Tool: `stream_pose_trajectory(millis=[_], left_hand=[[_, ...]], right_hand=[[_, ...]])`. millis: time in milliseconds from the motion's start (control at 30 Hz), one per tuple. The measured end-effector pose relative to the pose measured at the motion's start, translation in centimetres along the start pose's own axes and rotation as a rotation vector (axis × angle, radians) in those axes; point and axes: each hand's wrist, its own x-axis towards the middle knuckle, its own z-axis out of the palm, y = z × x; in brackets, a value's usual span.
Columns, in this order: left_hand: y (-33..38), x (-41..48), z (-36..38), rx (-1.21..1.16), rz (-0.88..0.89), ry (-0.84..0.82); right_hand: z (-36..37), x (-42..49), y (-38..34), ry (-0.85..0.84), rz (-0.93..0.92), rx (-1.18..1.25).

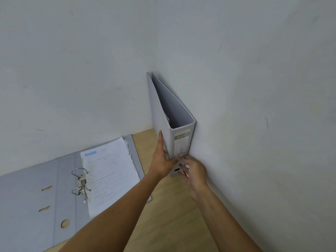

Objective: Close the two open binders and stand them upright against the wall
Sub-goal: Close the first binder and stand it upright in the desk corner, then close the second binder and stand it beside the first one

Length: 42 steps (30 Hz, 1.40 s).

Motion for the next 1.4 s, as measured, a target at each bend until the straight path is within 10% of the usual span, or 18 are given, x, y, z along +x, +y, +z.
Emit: stream_pose_trajectory(millis=[633,1400], left_hand=[[1.1,-4.0,-3.3,0.047,-0.084,0.056],[-19.3,-27.2,-32.3,-0.364,-0.649,0.467]], right_hand=[[0.6,-1.9,1.6,-0.079,-0.087,-0.17],[22.8,-10.1,22.4,-0.523,0.073,-0.863]])
